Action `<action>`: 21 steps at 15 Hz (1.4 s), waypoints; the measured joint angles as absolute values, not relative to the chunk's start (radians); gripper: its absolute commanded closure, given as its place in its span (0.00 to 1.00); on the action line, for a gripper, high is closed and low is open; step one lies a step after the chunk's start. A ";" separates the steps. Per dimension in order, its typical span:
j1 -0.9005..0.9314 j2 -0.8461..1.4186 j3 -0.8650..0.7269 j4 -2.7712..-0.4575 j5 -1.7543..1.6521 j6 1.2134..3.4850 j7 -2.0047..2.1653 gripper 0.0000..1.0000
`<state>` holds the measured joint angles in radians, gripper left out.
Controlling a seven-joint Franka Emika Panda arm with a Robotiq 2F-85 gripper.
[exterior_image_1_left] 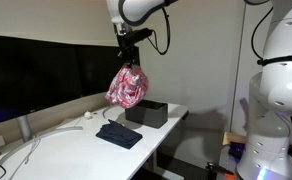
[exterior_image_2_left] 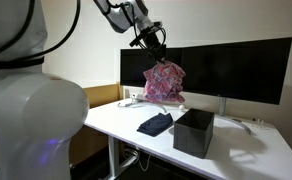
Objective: Put the left cloth in the box
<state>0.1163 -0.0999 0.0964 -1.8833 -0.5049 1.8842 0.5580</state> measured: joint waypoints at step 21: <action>-0.038 -0.236 0.047 -2.013 -0.505 1.895 0.651 0.98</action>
<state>-0.0377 -0.2363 0.0468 -2.0131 -0.5049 1.8946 0.6506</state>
